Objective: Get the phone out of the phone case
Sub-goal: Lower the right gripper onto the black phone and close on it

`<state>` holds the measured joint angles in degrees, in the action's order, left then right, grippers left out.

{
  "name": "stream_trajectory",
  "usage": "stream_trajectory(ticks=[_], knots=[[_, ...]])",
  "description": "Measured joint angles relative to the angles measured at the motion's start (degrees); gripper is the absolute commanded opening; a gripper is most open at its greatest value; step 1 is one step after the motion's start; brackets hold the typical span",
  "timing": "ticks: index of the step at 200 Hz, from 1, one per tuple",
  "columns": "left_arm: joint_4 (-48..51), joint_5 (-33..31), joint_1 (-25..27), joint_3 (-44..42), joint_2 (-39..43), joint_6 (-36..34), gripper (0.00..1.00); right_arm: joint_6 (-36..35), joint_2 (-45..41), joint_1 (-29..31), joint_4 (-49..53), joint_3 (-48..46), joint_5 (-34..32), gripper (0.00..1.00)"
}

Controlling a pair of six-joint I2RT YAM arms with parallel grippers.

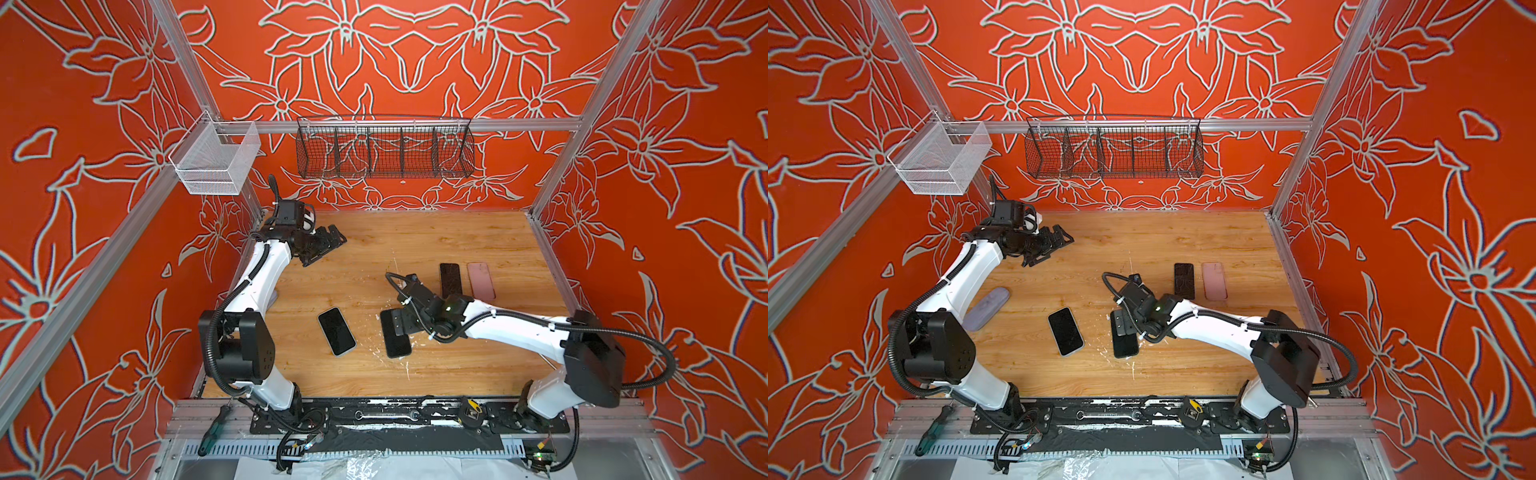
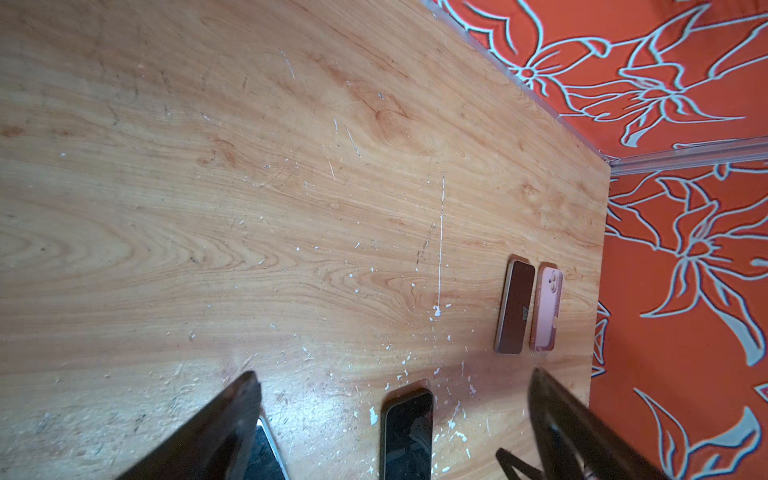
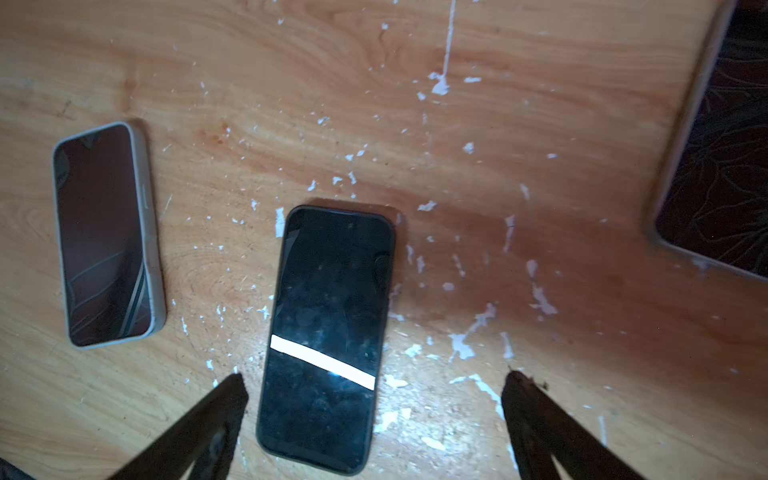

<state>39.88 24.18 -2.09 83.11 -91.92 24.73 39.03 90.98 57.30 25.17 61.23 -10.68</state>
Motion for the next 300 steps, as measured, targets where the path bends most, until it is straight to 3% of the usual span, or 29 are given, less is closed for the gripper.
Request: stream_trajectory(ticks=[35,113,300], knots=[[0.0,0.6,-2.2,-0.1,0.4,0.1,0.97,2.5,3.9,3.1,0.0,3.3,-0.9,0.98],[0.0,1.7,-6.1,-0.6,0.7,0.5,0.97,4.5,9.7,3.6,0.8,5.5,-0.8,0.98],[0.0,1.6,-7.0,-0.7,0.7,0.6,0.97,4.7,12.8,5.1,1.7,6.3,-0.8,0.97]])
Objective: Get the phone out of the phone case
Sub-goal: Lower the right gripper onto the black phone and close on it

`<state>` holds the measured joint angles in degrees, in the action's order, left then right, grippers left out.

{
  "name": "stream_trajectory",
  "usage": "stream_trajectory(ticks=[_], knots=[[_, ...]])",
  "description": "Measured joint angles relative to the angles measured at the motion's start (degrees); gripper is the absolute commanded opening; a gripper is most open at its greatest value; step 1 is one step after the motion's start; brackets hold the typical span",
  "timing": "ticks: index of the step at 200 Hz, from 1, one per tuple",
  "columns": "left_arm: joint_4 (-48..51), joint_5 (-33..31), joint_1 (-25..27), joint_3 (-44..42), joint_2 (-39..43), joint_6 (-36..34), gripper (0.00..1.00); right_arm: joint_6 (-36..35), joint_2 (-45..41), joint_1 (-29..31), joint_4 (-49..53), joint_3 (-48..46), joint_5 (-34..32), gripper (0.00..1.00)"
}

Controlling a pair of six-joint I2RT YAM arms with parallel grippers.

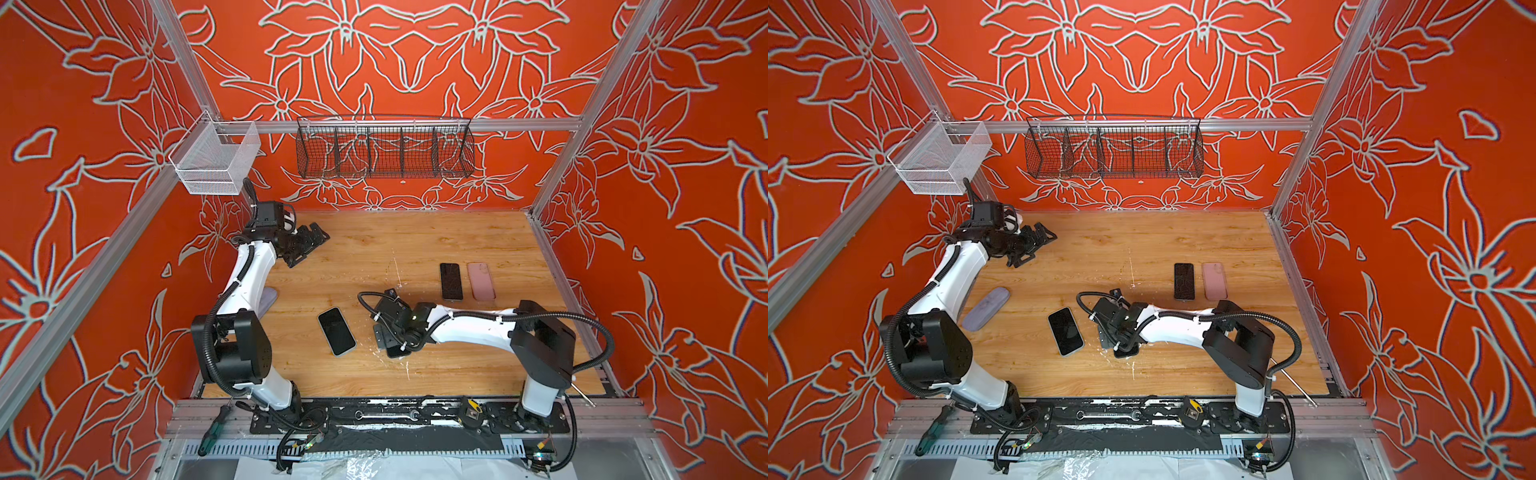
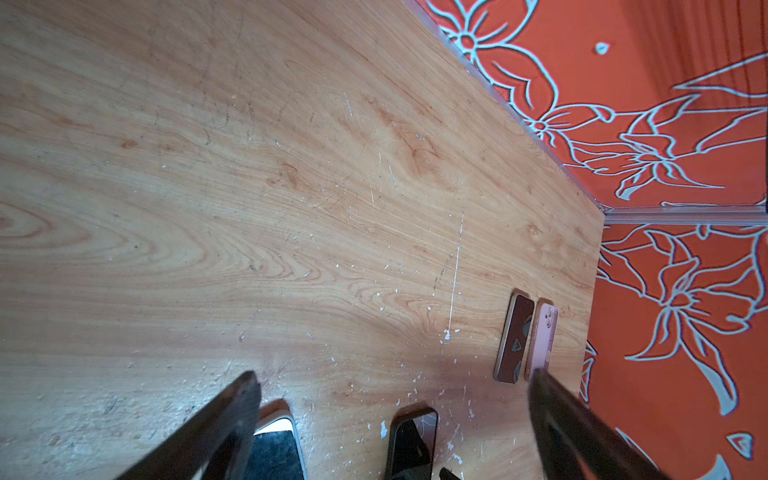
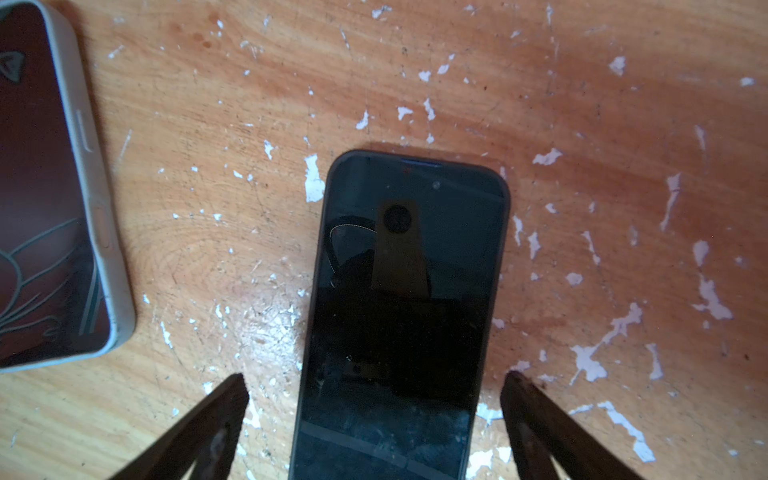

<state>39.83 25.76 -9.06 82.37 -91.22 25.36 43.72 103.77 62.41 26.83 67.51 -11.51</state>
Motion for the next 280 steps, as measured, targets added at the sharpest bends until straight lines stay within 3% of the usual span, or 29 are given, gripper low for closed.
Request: stream_trajectory(ticks=[246,280], knots=[[0.0,0.5,0.0,0.0,-0.1,0.0,0.97,1.9,3.3,1.1,2.2,0.0,0.1,0.97],[0.0,0.7,0.0,0.0,-0.2,0.0,0.97,2.5,3.3,1.1,2.3,0.0,0.0,0.93]])
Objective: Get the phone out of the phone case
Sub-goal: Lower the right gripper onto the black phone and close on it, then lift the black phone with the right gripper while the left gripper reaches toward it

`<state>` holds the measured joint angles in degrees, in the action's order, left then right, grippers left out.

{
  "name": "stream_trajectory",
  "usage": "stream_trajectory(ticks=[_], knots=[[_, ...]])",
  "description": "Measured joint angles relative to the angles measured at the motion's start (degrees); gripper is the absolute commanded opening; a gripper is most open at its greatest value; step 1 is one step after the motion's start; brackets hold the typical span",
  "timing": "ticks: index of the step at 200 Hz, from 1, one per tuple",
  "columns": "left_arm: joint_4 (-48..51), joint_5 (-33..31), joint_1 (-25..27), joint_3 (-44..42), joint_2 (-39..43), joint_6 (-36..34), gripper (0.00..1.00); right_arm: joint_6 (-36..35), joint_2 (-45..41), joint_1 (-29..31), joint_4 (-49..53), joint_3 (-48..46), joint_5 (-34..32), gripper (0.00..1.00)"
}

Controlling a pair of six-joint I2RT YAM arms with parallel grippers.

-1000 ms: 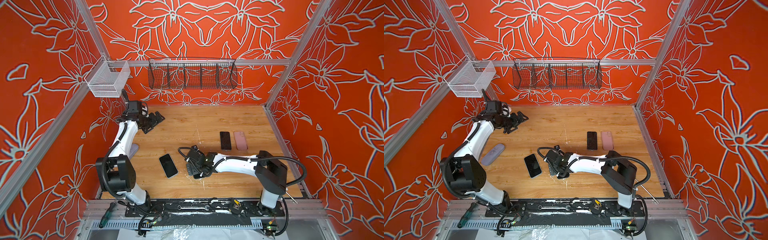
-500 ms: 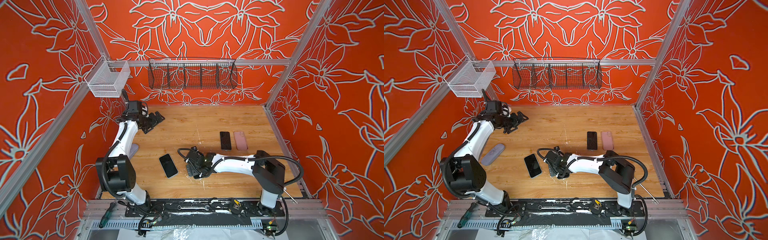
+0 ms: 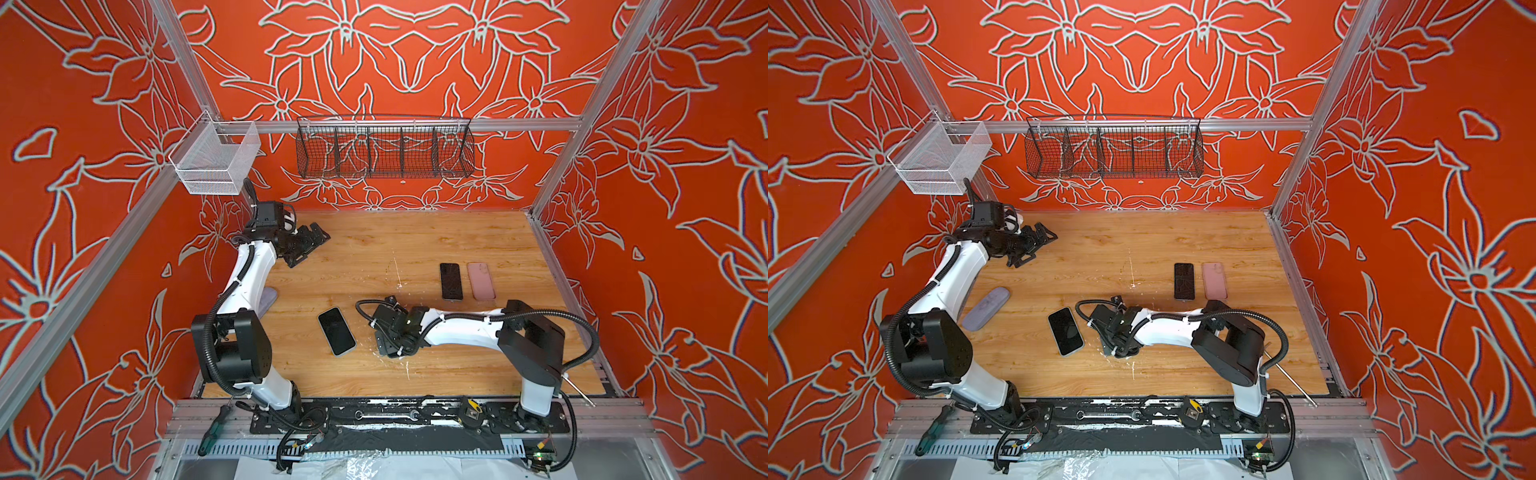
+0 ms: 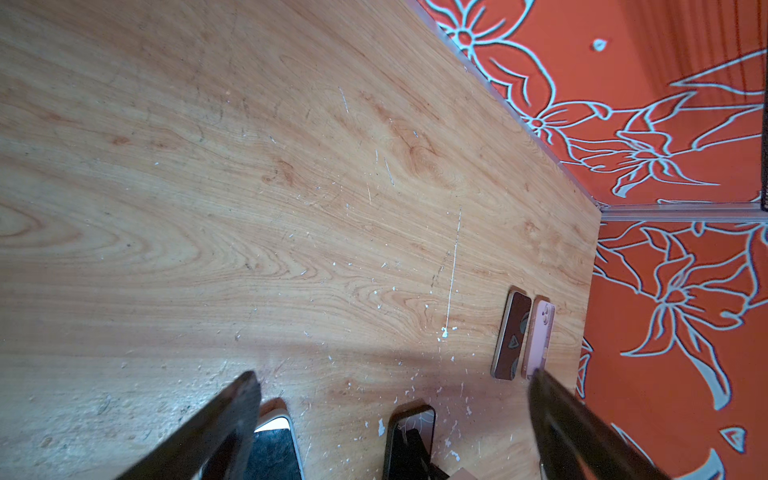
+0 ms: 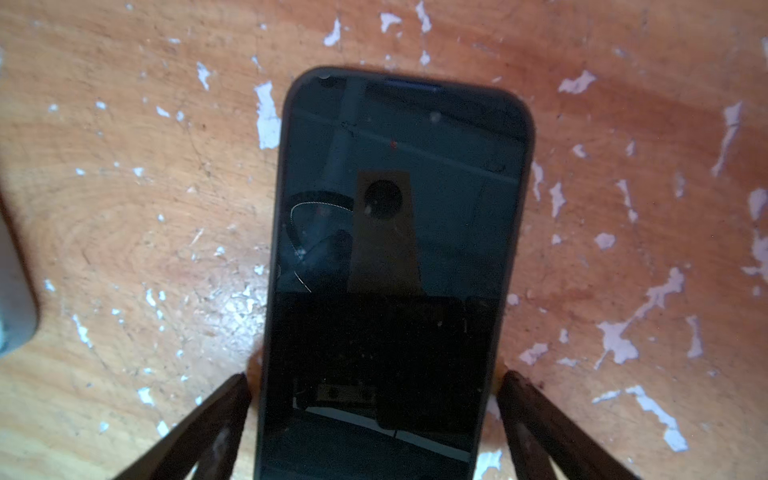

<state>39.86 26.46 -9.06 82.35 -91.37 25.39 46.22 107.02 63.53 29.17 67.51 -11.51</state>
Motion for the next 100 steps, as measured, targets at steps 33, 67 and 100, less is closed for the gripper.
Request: stream_trajectory(ticks=[33,67,100], knots=[[0.0,0.2,0.0,0.0,0.0,0.0,0.97,0.4,0.0,0.0,0.1,-0.1,-0.2,0.87],[0.0,0.4,0.0,0.0,-0.1,0.0,0.97,0.6,0.0,0.0,-0.1,-0.2,-0.1,0.75],[0.0,0.8,0.0,-0.4,-0.3,0.2,0.97,0.3,-0.6,0.0,-1.3,-1.1,-0.1,0.62]])
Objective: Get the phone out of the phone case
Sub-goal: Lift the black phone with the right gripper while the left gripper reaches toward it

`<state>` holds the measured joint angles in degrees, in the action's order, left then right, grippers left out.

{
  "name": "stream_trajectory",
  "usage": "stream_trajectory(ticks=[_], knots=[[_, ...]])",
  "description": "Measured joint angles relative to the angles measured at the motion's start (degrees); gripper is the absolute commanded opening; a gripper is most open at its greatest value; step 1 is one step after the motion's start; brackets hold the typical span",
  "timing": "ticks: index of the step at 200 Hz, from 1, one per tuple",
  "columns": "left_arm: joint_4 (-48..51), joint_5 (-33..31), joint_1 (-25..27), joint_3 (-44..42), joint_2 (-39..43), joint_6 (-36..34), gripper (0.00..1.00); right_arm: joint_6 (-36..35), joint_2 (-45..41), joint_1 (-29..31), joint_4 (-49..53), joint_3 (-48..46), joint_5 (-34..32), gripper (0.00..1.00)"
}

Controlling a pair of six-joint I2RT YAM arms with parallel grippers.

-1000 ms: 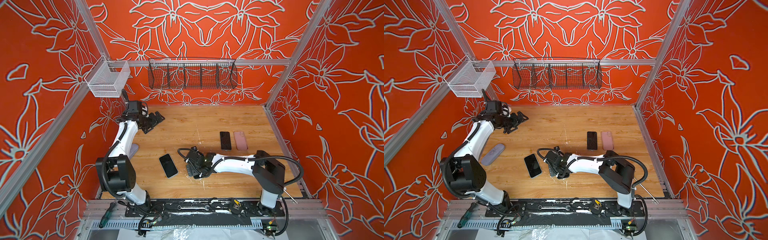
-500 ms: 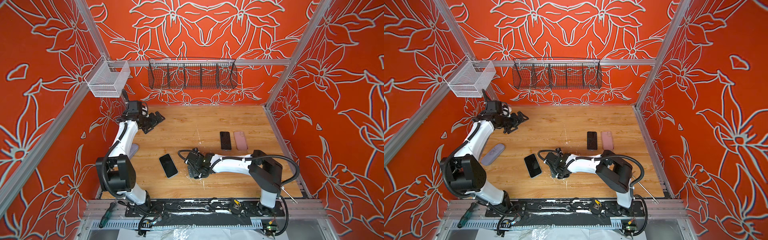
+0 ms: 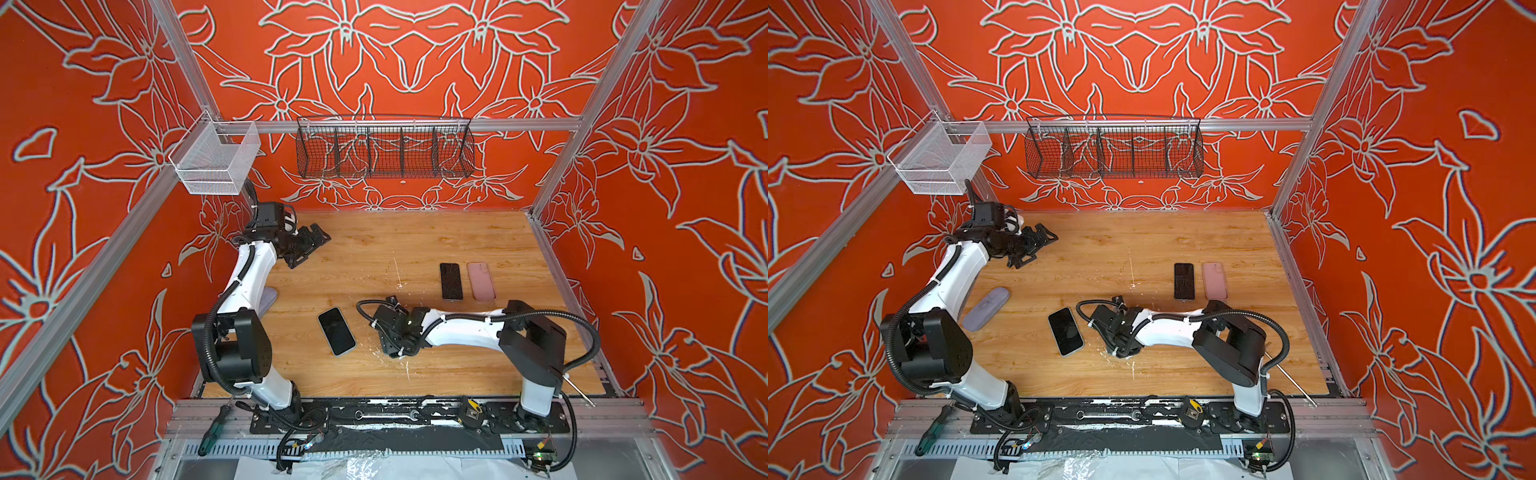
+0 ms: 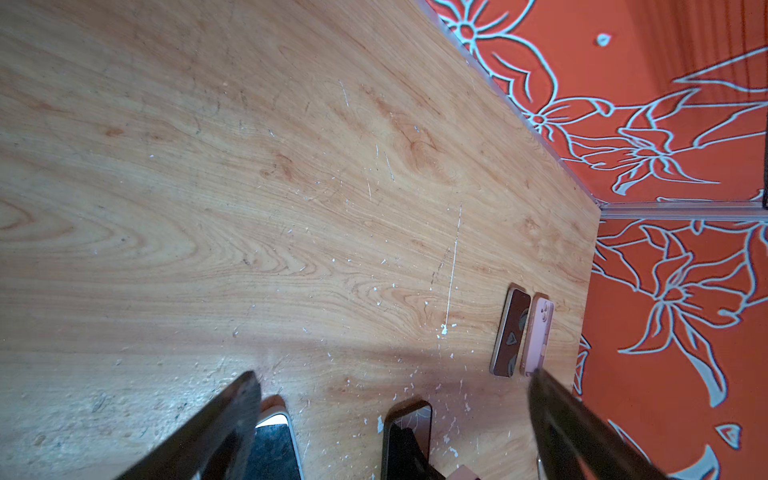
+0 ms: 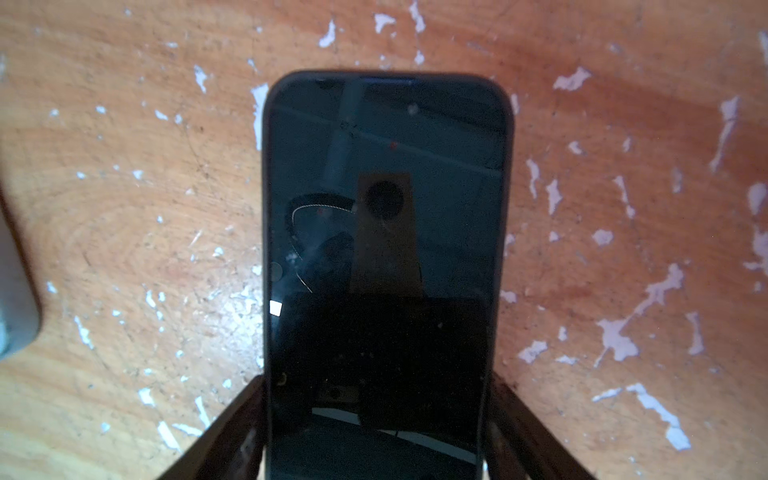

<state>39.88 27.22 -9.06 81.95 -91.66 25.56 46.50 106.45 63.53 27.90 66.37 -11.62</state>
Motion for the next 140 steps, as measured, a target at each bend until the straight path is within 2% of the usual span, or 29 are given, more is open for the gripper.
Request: stream_trajectory(ticks=[140], knots=[[0.0,-0.3,1.4,-0.3,-0.4,0.2,0.97,-5.0,-2.3,-2.0,-3.3,-3.2,0.5,0.59]])
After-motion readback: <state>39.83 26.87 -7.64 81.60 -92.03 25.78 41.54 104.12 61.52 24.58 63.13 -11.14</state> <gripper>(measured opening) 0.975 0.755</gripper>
